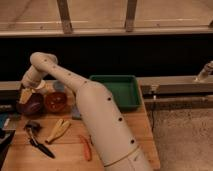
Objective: Place eraser in purple bowl
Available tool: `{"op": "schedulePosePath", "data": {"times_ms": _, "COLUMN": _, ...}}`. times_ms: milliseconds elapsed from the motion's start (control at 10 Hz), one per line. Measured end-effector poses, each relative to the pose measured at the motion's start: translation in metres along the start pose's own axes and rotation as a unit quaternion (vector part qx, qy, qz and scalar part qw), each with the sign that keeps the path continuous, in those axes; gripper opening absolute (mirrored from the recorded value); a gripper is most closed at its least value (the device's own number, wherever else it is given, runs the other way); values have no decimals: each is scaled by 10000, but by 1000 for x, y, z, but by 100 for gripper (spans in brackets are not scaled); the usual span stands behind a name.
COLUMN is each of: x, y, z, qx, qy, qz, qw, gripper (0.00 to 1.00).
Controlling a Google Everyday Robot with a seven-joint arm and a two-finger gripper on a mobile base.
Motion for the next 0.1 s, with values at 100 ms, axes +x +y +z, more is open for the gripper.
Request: {"op": "schedulePosePath", "data": {"times_ms": 100, "x": 0, "y": 0, "z": 0, "qx": -2, "qy": 0, "qz": -2, "qw": 10000, "gripper": 4}}
